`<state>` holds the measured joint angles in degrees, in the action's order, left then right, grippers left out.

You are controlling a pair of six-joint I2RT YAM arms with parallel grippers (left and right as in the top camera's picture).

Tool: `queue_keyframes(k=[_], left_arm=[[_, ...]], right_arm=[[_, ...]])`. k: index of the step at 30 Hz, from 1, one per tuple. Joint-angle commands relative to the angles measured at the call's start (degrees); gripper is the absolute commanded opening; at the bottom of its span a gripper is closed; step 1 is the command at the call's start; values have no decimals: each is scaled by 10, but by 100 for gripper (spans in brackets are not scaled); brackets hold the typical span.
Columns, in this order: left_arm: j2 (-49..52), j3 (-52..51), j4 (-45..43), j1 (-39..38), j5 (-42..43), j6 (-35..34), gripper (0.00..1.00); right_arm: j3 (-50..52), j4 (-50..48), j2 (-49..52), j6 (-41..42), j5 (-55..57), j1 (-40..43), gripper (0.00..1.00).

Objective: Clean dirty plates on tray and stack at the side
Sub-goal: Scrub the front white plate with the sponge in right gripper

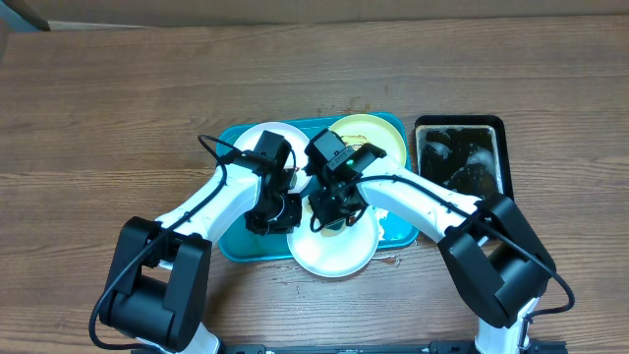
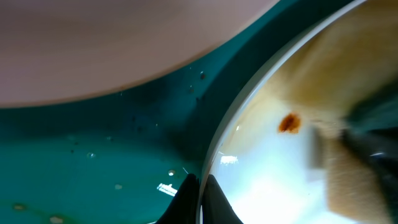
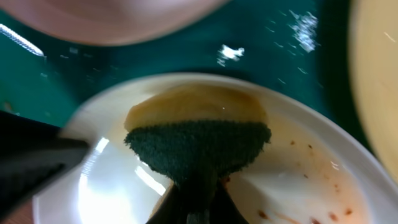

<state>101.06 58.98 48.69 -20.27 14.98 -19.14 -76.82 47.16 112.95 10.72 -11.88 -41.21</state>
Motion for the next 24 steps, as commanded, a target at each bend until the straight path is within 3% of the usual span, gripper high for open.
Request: queue_keyframes(k=[1,11,17,24], left_arm=[[5,8,-7,-8,-3,3,4],[5,8,-7,-8,-3,2,4],[5,8,-4,-8,-2,2,4],[5,8,-5,-8,-1,2,4]], right_arm=[[3,-20,-10,-14,-17,-25,4],[4,16,-9,0,0,-57,4],[4,6,-9,113,56,-54,4],[4,-11,-9,288,-3,-54,4]])
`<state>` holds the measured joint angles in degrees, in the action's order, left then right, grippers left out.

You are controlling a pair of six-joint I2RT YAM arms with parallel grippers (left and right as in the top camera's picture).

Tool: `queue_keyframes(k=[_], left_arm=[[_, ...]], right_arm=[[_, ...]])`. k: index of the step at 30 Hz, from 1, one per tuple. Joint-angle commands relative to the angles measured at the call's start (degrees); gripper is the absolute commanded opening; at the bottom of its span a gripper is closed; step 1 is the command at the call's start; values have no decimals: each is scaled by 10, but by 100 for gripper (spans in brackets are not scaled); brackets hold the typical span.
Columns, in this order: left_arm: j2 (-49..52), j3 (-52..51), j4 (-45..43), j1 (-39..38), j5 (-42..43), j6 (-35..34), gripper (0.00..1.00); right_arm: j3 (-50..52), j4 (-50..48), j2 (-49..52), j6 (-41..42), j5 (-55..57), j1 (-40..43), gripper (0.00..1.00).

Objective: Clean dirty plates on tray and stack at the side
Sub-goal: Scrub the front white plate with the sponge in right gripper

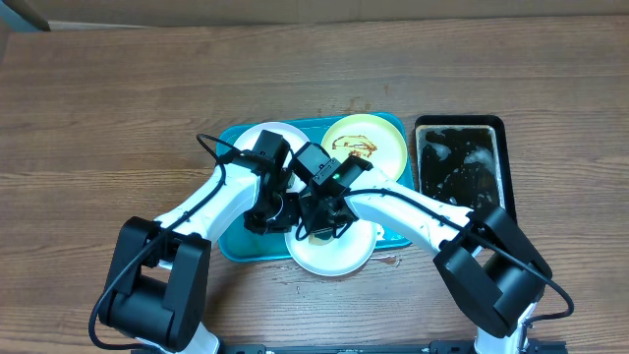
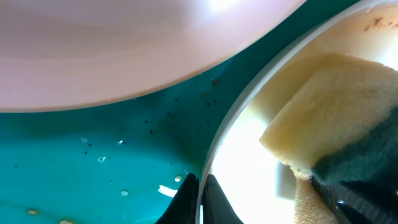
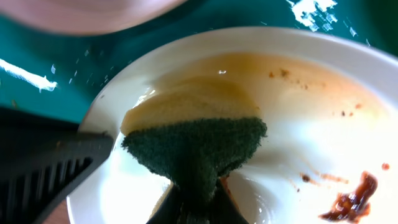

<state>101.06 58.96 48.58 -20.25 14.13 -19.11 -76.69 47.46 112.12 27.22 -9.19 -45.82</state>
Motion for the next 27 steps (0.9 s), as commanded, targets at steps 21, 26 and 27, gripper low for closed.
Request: queue_keyframes(k=[21,26,27], left_arm=[[5,8,-4,-8,8,-9,4],[5,8,-4,-8,8,-9,4],[5,8,-5,-8,8,-9,4]], right_arm=[[2,-113,2,346,-31,-10,4],[2,-119,2,345,-105,-10,4],[2,-118,2,345,-116,-11,4]])
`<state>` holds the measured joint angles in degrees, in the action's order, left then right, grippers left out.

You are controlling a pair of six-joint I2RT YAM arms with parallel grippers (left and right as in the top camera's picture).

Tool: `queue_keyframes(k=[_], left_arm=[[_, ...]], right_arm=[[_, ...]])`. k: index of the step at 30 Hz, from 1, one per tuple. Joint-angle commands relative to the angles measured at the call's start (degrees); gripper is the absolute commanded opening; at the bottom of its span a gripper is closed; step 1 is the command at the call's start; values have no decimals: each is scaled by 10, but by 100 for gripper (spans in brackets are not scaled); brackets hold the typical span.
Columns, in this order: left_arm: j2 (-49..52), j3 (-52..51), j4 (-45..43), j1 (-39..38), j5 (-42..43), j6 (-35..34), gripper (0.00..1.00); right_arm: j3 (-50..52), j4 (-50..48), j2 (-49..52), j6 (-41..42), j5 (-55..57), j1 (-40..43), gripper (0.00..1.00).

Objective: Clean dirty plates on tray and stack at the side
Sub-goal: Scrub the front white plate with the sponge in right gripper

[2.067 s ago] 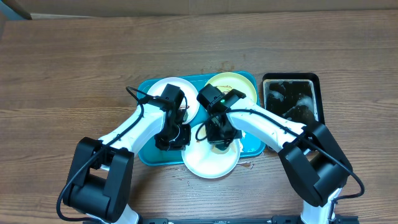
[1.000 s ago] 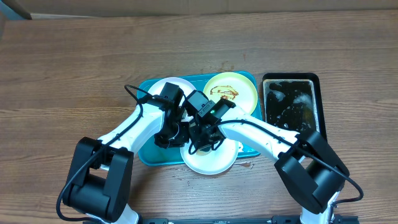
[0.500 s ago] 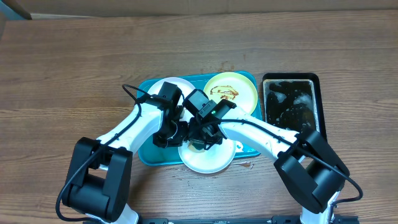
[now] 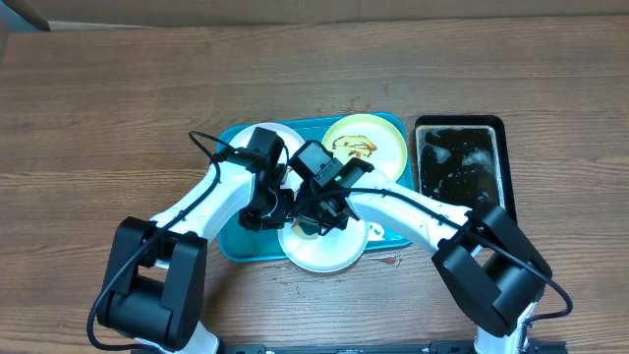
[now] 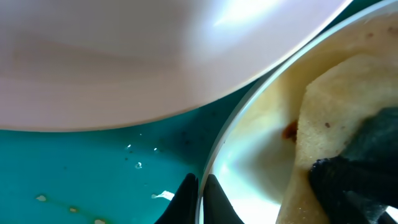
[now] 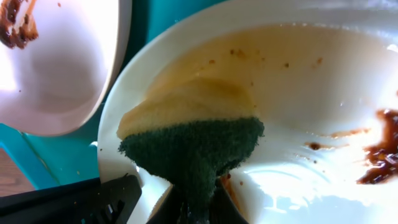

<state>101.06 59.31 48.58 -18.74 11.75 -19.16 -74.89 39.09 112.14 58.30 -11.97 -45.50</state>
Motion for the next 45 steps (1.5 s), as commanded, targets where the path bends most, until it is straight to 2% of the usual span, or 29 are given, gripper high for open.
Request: queue_keyframes(k=[1,6,13,15,21,25,29,38,45], left_arm=[[5,4,-4,-23,31,-8,4],[5,4,-4,-23,31,-8,4],[5,4,-4,-23,32,-8,4],[5,4,-4,-23,31,-8,4],[5,4,-3,-23,31,-8,4],[5,4,-4,-23,31,-8,4],[5,4,-2,-23,31,-8,4],[5,4,0,-23,31,-8,4],[5,4,0,-23,29,-8,4]], right_arm=[[-16,-35,2,34,-101,-14,4],[-16,-33,2,28,-156,-14,4],[-16,-16,2,12,-165,-15,4],[-16,3,2,11,-142,-15,4],[-16,27,2,-11,32,-15,4],[-16,17,2,-75,88,-15,4],[-16,56,2,-75,139,-12,4],[-16,199,1,-59,164,26,4],[-17,228,-4,-144,139,59,4]])
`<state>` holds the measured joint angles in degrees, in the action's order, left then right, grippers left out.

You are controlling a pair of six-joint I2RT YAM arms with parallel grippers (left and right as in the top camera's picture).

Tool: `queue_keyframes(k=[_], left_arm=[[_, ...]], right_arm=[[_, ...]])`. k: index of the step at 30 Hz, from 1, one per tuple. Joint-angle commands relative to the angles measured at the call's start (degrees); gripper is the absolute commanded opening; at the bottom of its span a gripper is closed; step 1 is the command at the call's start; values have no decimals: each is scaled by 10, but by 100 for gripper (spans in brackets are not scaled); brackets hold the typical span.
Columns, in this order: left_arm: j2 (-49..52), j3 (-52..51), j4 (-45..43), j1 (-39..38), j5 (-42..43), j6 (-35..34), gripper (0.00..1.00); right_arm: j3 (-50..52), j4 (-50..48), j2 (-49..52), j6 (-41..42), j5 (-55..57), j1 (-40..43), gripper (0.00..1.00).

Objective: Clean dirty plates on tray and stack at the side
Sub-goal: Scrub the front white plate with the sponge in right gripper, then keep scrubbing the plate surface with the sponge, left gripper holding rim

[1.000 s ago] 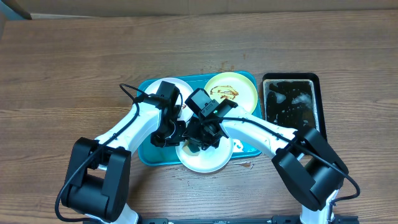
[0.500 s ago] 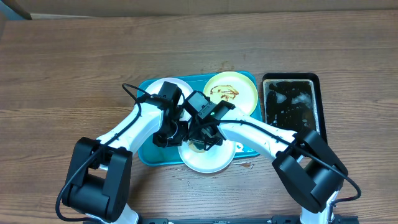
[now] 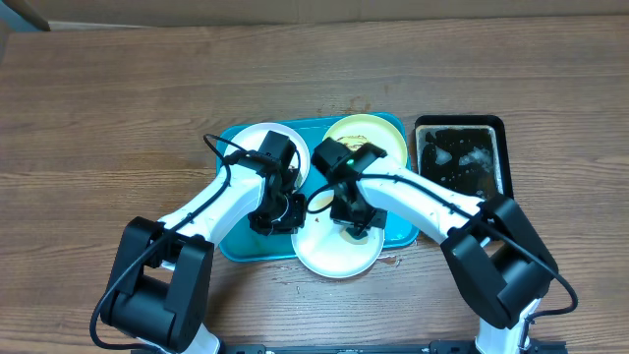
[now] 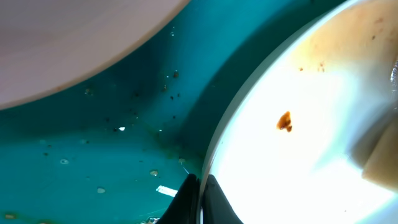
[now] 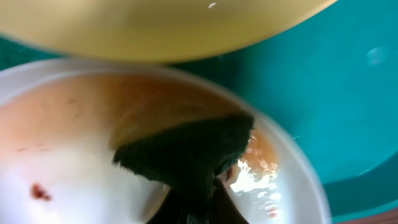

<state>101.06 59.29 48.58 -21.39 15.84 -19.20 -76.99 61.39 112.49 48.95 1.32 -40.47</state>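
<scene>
A white plate (image 3: 334,251) lies at the front of the teal tray (image 3: 236,241), jutting past its front edge. My left gripper (image 4: 200,186) is shut on the plate's left rim (image 4: 214,146). A brown speck (image 4: 285,121) sits on the plate's wet face. My right gripper (image 5: 193,205) is shut on a dark green sponge (image 5: 186,152), pressed on the plate's right side, where a brownish film (image 5: 137,99) remains. A pale pink plate (image 3: 260,143) and a yellow plate (image 3: 373,138) lie at the back of the tray.
A black tray of soapy water (image 3: 460,157) stands right of the teal tray. Wooden table (image 3: 118,108) lies all around. Both arms cross over the teal tray's middle. Small specks dot the teal tray floor (image 4: 93,155).
My right gripper with the sponge has moved from the plate's left part to its right side. The white plate has shifted slightly to the right. My left gripper still clamps the rim.
Throughout, my left gripper held the white plate's left rim and my right gripper held the sponge on the plate. The sponge was near the plate's middle, then at its left by the left gripper, and now at its right. Dark sauce stains seen earlier are mostly thinned to a film.
</scene>
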Motion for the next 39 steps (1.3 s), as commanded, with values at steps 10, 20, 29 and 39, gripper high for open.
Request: queue_keyframes(k=[10,20,29,39], left_arm=[[5,5,-29,4,-9,-2,62],[5,5,75,2,108,-3,52],[5,5,42,2,71,-3,24],[5,5,-8,3,35,-27,4]], right_arm=[[4,11,-12,-216,-89,7,4],[4,-14,-12,-232,-93,7,4],[4,-85,-12,-216,-117,7,4],[4,-70,-15,-288,-238,7,4]])
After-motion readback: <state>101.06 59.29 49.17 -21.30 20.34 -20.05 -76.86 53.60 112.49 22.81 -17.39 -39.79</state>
